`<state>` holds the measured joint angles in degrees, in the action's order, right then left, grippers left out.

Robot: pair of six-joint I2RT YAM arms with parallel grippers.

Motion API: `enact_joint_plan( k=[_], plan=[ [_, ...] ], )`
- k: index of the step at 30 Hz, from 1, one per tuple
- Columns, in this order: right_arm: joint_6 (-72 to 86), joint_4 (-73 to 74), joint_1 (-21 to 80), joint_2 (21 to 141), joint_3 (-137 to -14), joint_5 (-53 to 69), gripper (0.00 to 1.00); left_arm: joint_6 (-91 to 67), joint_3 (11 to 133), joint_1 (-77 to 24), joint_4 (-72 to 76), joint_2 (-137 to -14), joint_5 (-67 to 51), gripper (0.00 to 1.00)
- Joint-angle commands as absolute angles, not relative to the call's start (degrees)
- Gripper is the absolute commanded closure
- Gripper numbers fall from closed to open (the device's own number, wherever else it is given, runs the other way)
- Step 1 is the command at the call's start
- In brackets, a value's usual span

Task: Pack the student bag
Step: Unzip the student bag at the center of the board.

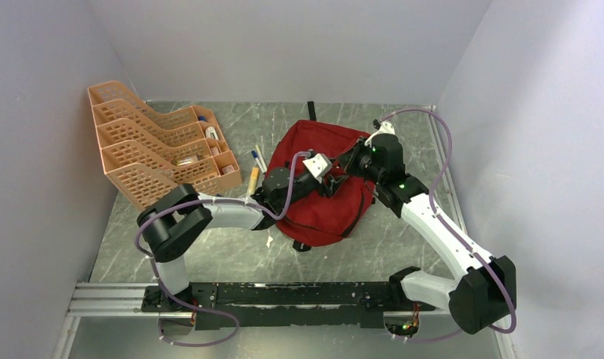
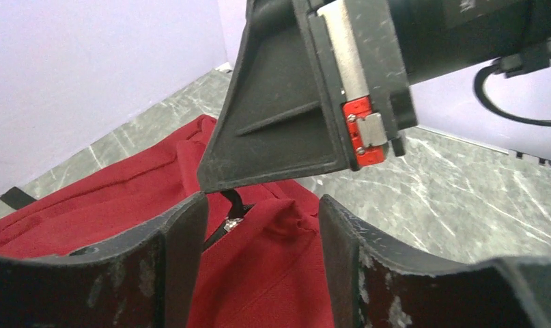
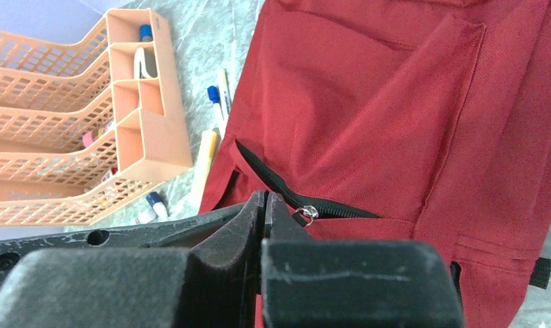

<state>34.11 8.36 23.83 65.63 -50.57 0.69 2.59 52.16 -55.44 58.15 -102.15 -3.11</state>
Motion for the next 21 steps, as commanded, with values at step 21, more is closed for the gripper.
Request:
enact_joint_plan(
  k=[21],
  plan=[
    [35.6,7.5,23.6,63.4,-51.1,5.1,1.00,-2.8,57.8,-53.9,64.8,-107.8,4.5,0.73]
  ],
)
